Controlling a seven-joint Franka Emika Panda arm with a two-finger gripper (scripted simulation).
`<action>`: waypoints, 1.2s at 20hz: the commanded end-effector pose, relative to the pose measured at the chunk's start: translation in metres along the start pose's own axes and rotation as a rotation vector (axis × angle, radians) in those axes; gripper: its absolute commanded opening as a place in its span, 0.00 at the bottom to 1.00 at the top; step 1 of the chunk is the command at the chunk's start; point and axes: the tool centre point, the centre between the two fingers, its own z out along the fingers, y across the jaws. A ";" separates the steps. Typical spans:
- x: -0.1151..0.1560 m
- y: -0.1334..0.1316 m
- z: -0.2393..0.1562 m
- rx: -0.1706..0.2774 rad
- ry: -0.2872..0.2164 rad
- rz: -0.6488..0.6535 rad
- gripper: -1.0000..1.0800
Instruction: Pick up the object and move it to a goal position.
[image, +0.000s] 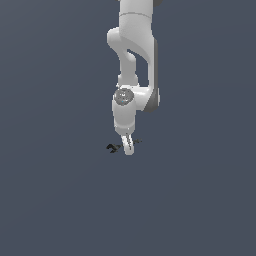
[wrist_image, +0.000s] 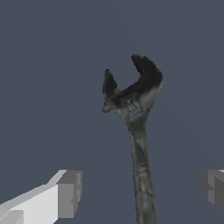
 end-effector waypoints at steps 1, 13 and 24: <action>0.000 0.001 0.010 -0.001 0.000 0.002 0.96; 0.000 0.001 0.040 -0.001 0.000 0.004 0.00; 0.002 0.001 0.037 -0.001 0.000 0.008 0.00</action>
